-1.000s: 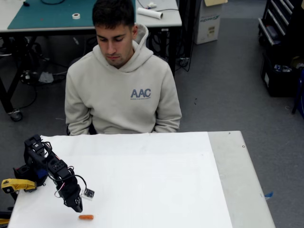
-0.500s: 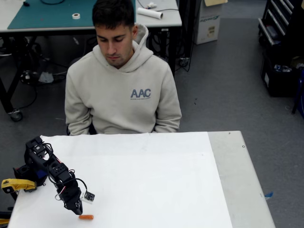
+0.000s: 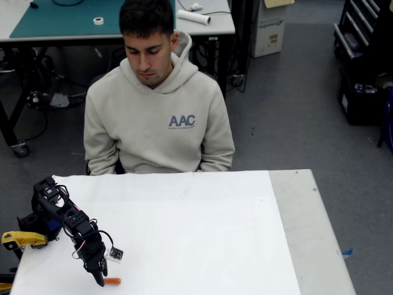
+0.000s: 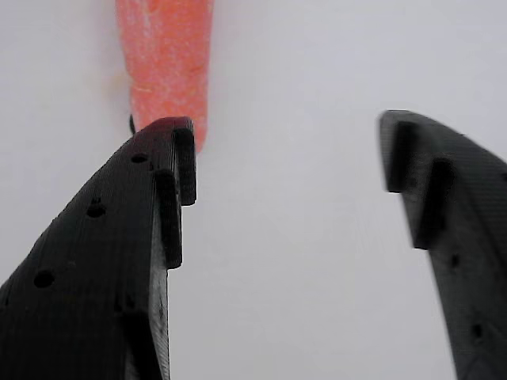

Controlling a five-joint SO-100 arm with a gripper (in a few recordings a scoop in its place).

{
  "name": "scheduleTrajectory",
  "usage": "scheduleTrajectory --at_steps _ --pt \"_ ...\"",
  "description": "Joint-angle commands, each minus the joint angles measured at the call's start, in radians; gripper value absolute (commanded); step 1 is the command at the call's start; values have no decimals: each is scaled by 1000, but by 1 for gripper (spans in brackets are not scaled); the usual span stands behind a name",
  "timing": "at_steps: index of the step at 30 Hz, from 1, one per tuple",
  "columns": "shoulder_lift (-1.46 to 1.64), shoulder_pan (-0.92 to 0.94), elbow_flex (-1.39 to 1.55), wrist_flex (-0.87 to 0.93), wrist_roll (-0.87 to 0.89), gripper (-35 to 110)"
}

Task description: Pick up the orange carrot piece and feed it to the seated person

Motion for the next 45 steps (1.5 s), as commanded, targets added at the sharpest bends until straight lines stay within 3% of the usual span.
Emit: scheduleTrajectory --at_steps 1,25,36,45 --pt "44 -17 -48 2 -15 22" --pt "-26 -23 3 -2 -26 22" --pt "-77 -21 23 -132 -26 18" --pt "-132 -21 25 -129 -26 14"
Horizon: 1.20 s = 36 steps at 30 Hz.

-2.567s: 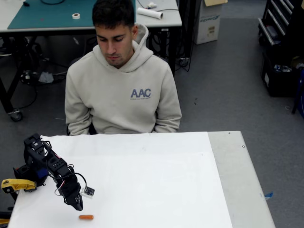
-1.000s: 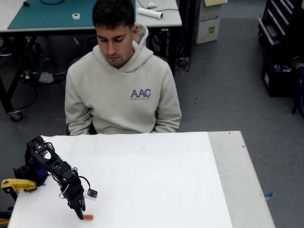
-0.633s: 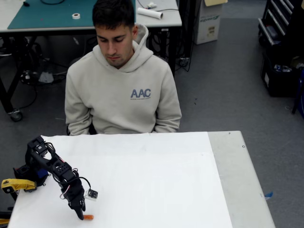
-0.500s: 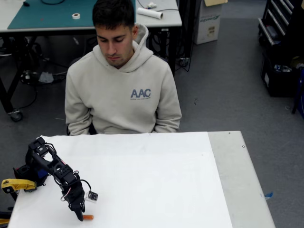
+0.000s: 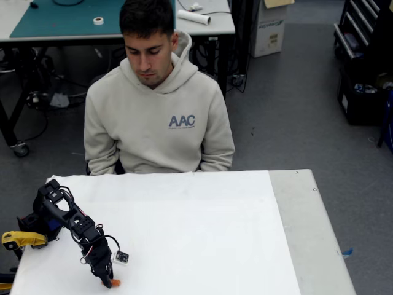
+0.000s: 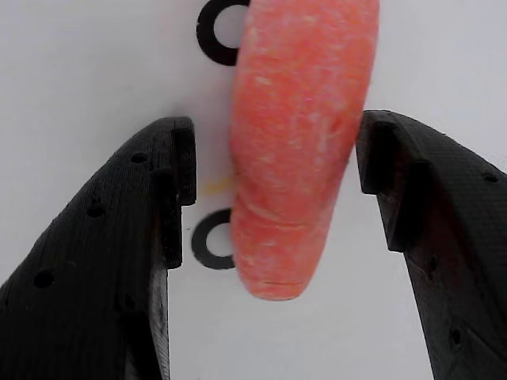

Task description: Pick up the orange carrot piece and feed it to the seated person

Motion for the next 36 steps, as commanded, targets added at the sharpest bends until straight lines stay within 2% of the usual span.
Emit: scheduleTrajectory --at_steps 1,10,16,30,36 --pt "2 21 -6 3 -14 13" --pt "3 38 64 5 -14 10" --pt "15 43 95 -9 -14 -4" --pt "163 31 -40 -9 -14 -2" --pt "230 -57 -181 -9 -15 -2"
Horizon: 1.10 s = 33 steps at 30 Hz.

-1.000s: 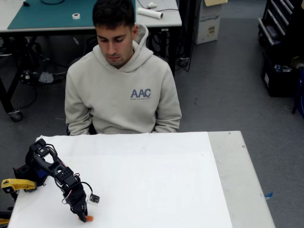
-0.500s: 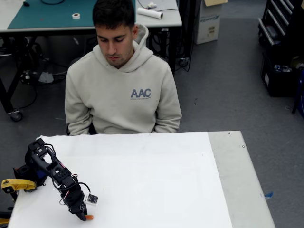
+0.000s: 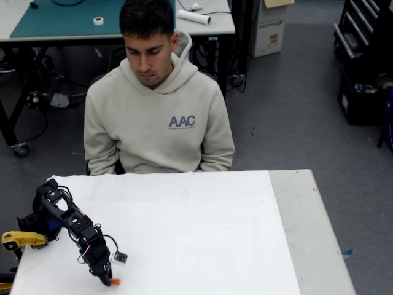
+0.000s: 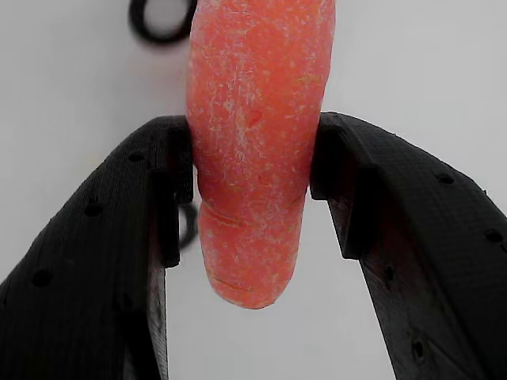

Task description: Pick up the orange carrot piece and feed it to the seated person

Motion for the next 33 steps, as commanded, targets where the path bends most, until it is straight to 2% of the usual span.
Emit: scheduleTrajectory --at_steps 1,8,24,27,33 --pt "156 -38 -163 3 -15 -2" --pt "201 -201 -330 3 -15 -2" --pt "209 -716 -772 15 -26 -2" --pt "207 -824 -848 15 -97 -2" --pt "161 -986 -945 5 -351 -2"
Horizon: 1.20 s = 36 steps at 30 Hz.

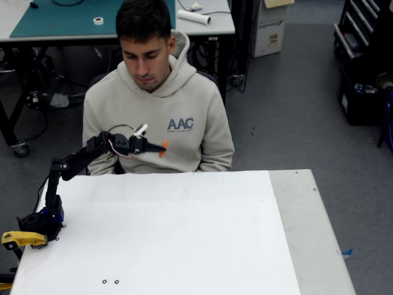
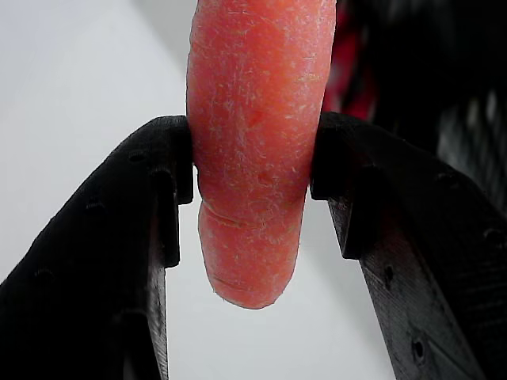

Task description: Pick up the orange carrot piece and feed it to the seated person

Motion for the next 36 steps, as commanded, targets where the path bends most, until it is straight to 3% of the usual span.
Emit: scheduleTrajectory --at_steps 1,9,15,21,29,36 --pt "31 -57 -137 -2 -155 -2" --pt "-146 -143 -344 -2 -408 -2" --pt "-267 -222 -583 -2 -486 -2" --pt "-413 -293 -850 -3 -486 -2" --pt "-410 -305 -845 -8 -485 -2" --pt "-403 -304 -841 -199 -403 -2"
